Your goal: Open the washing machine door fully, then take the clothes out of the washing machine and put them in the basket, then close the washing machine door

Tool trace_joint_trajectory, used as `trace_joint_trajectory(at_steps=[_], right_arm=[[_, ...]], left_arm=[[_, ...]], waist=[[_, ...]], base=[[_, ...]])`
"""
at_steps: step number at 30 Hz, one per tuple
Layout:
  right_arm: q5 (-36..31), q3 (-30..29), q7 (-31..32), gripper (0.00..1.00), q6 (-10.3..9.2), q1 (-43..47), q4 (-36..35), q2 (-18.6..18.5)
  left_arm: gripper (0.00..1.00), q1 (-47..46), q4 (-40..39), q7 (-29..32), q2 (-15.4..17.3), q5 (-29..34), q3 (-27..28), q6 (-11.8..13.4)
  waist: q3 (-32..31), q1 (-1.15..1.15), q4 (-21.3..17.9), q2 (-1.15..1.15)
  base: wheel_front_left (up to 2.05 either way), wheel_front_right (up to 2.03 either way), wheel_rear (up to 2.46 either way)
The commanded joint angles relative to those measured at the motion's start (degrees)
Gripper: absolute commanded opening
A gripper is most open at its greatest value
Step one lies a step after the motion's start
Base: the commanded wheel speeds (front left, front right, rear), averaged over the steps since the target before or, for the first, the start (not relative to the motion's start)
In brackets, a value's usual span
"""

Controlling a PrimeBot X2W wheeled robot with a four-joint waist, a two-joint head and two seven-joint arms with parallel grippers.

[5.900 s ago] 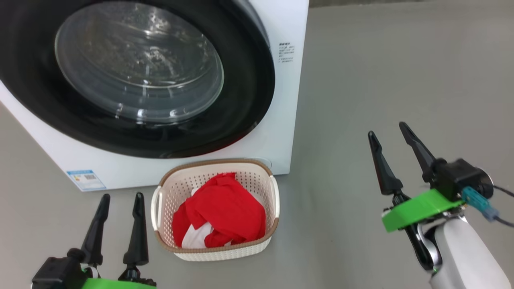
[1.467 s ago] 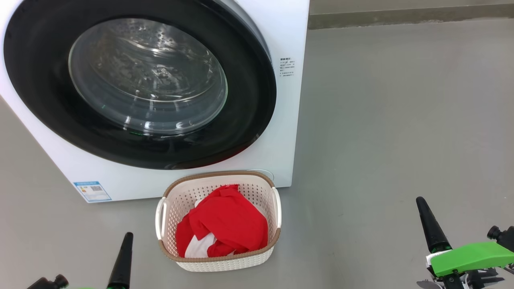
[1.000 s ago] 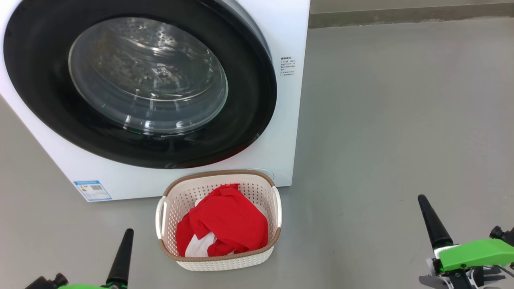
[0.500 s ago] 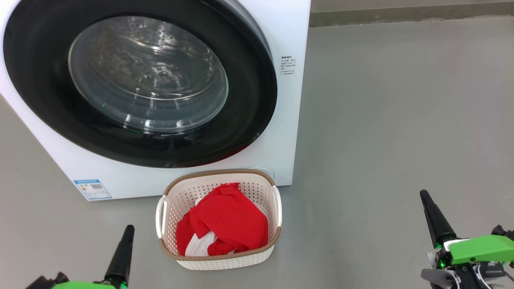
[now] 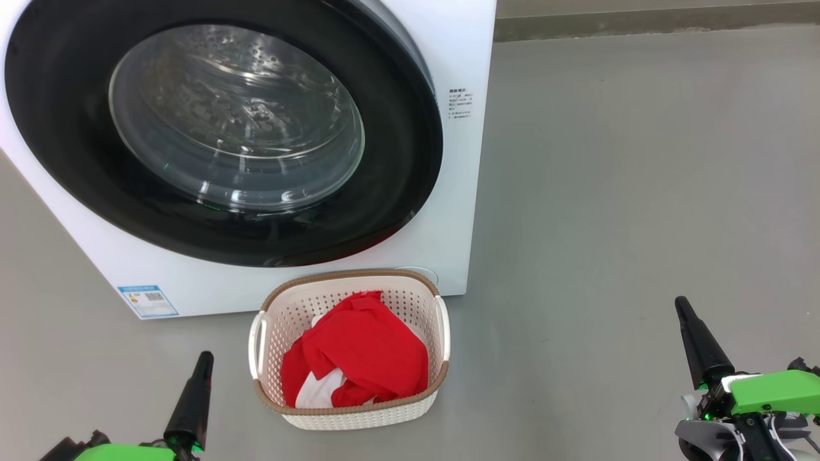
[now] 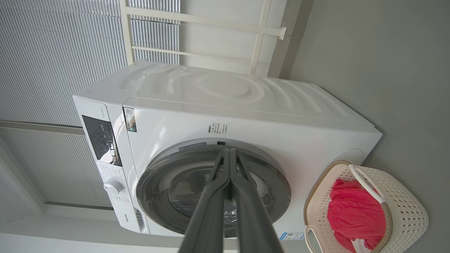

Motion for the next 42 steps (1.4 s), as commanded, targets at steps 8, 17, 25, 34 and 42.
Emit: trace_joint_trajectory(at_steps=[8,17,25,34,42], right_arm=[[0.11,0.90,0.34,0.00,0.03,-2.34,-1.41,-0.35],[0.00,0.78,0.44,0.00,0.03,-2.35,-1.40,-0.26],[-0.08,0.68,0.52,0.00,0.03,-2.36,-1.39,-0.19],[-0.17,0.58,0.61,0.00,0.03,-2.37,-1.39,-0.12],[-0.23,0.50,0.67,0.00,0.03,-2.37,-1.38,-0.06]], left_arm=[[0.00,-2.26,-1.17,0.44,0.98,-0.38,2.02,-0.41],[0.00,-2.26,-1.17,0.44,0.98,-0.38,2.01,-0.41],[0.00,-2.26,-1.18,0.44,0.98,-0.38,2.01,-0.41],[0.00,-2.26,-1.18,0.44,0.98,-0.38,2.01,-0.41],[0.00,-2.26,-1.18,0.43,0.98,-0.39,2.01,-0.41]], waist=[[0.00,0.00,0.00,0.00],[0.00,0.00,0.00,0.00],[0.00,0.00,0.00,0.00],[0.00,0.00,0.00,0.00],[0.00,0.00,0.00,0.00]], base=[[0.00,0.00,0.00],[0.00,0.00,0.00],[0.00,0.00,0.00],[0.00,0.00,0.00],[0.00,0.00,0.00]])
